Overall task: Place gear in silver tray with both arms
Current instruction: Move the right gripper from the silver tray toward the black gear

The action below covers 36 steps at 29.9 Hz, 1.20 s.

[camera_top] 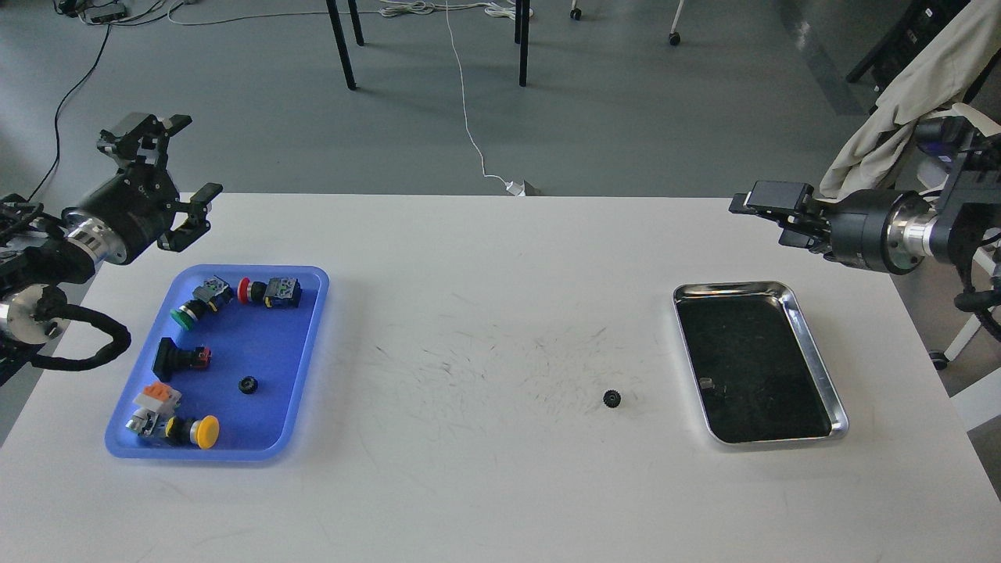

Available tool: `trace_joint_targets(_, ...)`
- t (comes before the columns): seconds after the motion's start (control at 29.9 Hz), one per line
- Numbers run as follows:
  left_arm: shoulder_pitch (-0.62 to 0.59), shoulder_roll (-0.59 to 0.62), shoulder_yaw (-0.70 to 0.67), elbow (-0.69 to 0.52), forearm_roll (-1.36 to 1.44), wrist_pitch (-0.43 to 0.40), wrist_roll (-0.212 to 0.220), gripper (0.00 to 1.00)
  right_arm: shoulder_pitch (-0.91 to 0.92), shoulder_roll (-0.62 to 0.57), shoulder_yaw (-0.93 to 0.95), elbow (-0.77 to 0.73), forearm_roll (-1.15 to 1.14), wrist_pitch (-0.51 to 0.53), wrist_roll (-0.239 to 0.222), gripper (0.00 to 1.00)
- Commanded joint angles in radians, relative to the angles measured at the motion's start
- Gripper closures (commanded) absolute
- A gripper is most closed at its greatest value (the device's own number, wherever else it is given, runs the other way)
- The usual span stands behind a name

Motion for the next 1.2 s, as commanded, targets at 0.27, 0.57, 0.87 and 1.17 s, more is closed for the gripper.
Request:
trace_joint_targets(0.27, -0.007, -0.003, -0.006, 0.002, -0.01, 0.007, 0.003, 0.01, 0.102, 0.087, -0.105, -0.021, -0.018, 0.094, 0.016, 0.01)
trace_joint_targets(0.57, 0.022, -0.011, -0.089, 0.002, -0.02, 0.038, 0.014, 0.01, 0.176, 0.159, -0.198, -0.033, -0.161, 0.109, 0.19, 0.01)
trace_joint_targets(0.87, 0.042, -0.013, -0.141, -0.006, -0.178, 0.03, 0.077, 0.01, 0.302, 0.211, -0.341, -0.024, -0.357, 0.121, 0.302, 0.02)
trace_joint_targets(1.17, 0.044, -0.019, -0.139, -0.004, -0.178, 0.046, 0.077, 0.02, 0.336, 0.205, -0.355, 0.002, -0.386, 0.142, 0.396, 0.02)
